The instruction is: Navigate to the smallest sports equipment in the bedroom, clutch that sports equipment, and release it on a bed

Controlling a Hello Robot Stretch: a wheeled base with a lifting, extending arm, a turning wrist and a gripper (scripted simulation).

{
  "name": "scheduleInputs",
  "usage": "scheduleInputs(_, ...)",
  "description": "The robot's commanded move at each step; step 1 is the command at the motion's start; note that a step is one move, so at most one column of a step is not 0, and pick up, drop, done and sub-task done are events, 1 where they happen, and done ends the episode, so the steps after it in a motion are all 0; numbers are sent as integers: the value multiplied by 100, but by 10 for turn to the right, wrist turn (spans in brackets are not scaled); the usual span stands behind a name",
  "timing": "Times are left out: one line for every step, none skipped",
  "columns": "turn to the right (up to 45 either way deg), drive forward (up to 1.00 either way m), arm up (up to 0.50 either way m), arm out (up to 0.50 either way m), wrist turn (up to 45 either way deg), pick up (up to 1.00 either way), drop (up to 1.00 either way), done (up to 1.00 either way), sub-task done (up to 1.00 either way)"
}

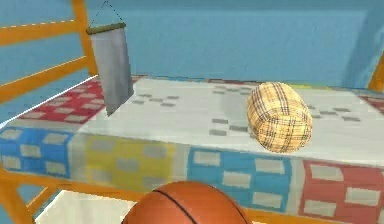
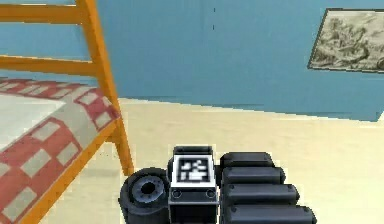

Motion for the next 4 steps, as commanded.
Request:
scheduleInputs(-150,0,0,0,0,0,0,0,0)
scheduleInputs(450,0,0,0,0,0,0,0,0)
scheduleInputs(60,0,0,0,0,0,0,0,0)
scheduleInputs(-390,0,0,0,0,0,0,0,0)
